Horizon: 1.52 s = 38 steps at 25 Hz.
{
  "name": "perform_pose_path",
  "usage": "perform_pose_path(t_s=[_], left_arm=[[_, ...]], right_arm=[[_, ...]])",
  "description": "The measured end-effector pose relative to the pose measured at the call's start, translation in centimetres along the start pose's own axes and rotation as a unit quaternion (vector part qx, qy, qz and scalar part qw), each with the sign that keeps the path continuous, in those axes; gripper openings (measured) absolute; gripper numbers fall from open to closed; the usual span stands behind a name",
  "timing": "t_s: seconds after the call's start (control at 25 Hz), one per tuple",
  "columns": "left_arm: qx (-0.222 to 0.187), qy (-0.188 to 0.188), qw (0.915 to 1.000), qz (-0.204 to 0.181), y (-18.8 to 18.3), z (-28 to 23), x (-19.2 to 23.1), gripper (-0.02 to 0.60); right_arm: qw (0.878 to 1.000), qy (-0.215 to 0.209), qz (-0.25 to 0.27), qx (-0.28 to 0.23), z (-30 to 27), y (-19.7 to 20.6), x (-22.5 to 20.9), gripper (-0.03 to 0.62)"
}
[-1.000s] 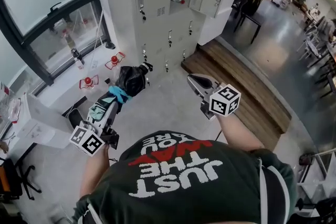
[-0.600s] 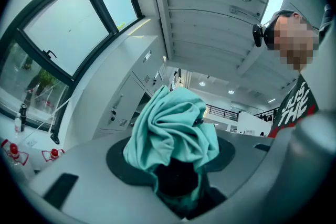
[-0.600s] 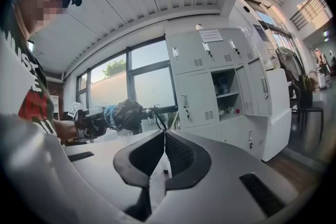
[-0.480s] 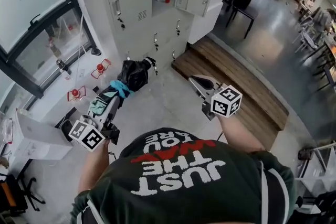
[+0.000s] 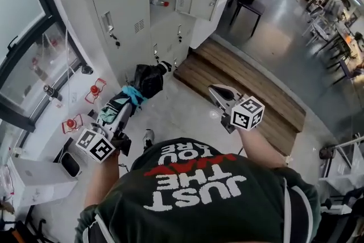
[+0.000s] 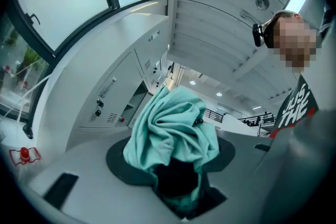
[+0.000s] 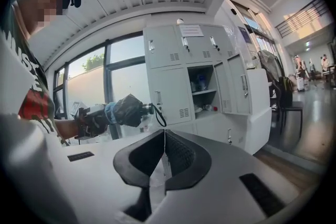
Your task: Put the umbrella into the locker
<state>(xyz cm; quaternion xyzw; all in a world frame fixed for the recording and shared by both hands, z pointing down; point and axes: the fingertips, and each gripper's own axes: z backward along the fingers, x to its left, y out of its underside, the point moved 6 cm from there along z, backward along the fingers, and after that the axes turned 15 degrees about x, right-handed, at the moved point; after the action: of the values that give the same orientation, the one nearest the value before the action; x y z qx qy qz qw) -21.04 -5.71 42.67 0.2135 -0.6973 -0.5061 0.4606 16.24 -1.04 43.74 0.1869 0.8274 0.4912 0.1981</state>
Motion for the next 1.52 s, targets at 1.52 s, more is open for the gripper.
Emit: perform_pose_path(t_s=[1.52], left_arm=[[0.073, -0.056, 0.9749, -0.203, -12.7, -31.7, 15.3, 0.222]], right_arm=[[0.998, -0.061, 0.033, 0.009, -22.7, -17.7, -27.1, 0.034]])
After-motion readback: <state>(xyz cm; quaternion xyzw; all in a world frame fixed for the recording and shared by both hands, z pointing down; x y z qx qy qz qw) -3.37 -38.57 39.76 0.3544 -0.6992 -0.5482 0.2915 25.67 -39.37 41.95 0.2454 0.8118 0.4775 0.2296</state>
